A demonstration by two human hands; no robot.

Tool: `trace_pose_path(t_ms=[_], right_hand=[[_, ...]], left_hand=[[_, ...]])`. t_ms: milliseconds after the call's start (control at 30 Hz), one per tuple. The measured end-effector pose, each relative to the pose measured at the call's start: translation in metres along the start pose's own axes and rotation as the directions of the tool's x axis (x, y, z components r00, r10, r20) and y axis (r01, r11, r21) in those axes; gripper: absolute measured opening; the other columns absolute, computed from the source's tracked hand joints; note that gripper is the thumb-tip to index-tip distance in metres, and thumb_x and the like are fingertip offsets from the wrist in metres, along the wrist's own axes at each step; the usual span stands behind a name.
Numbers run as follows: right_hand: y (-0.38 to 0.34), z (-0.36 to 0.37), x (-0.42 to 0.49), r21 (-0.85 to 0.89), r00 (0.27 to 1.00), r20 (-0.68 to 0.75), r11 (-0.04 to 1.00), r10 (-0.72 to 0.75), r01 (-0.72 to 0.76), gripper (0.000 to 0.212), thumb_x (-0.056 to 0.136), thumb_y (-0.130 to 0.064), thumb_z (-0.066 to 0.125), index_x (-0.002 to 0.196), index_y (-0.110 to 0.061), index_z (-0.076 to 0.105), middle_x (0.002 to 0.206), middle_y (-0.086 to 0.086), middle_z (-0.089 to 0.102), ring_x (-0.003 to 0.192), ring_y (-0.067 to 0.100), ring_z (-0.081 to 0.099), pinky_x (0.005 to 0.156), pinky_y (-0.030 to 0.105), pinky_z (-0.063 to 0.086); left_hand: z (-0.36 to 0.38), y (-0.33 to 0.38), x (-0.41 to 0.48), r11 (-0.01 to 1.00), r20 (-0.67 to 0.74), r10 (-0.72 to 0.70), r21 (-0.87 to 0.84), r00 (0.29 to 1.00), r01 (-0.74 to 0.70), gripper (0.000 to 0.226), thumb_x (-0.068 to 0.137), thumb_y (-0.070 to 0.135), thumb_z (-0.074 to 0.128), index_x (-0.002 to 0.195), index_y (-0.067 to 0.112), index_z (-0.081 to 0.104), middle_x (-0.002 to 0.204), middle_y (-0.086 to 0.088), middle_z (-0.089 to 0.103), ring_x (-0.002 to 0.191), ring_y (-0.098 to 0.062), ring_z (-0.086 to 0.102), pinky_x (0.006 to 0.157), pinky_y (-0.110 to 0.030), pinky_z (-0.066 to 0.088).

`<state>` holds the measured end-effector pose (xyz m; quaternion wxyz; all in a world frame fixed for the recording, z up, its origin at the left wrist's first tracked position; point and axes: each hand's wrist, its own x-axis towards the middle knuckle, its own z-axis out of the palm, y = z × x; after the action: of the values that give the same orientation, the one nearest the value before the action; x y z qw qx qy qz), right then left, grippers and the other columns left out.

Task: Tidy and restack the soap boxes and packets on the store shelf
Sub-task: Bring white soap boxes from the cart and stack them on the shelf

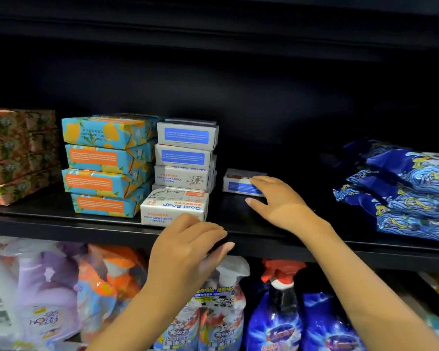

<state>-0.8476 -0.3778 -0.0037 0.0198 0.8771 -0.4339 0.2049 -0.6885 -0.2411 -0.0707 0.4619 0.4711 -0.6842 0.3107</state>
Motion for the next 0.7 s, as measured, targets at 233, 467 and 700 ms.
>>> trace_pose_path(t_ms=[233, 467, 700], right_hand=[[0.001, -0.008, -0.043, 0.027, 0.982, -0.150, 0.993, -0.112, 0.118, 0.051, 0.094, -0.034, 0.049, 0.142, -0.021, 0.037, 0.145, -0.006, 0.038, 0.133, 0.009, 0.029, 0.106, 0.018, 0.021], [-0.001, -0.025, -0.058, 0.266, 0.959, -0.280, 0.956, -0.047, 0.125, 0.046, 0.074, -0.040, 0.071, 0.114, -0.022, 0.056, 0.109, -0.012, 0.050, 0.107, 0.007, 0.043, 0.081, 0.014, 0.036], [-0.006, -0.030, -0.057, 0.280, 0.997, -0.073, 0.960, 0.021, 0.000, 0.056, 0.067, -0.051, 0.074, 0.114, -0.023, 0.060, 0.105, -0.008, 0.060, 0.096, 0.007, 0.055, 0.083, 0.033, 0.050]], left_hand=[[0.002, 0.004, -0.004, 0.999, -0.004, -0.046, -0.023, 0.999, 0.046, 0.023, 0.082, 0.031, 0.068, 0.085, 0.009, 0.075, 0.085, 0.003, 0.071, 0.078, -0.016, 0.054, 0.073, -0.022, 0.044], [-0.002, 0.007, -0.002, 0.996, 0.031, -0.071, -0.044, 0.997, 0.072, 0.024, 0.082, 0.031, 0.065, 0.085, 0.009, 0.074, 0.084, 0.004, 0.070, 0.076, -0.018, 0.056, 0.071, -0.025, 0.044], [-0.010, 0.010, 0.004, 0.996, 0.113, -0.091, 0.002, 0.989, 0.092, 0.020, 0.073, 0.025, 0.081, 0.084, 0.010, 0.075, 0.080, 0.004, 0.070, 0.073, -0.020, 0.058, 0.065, -0.026, 0.044]])
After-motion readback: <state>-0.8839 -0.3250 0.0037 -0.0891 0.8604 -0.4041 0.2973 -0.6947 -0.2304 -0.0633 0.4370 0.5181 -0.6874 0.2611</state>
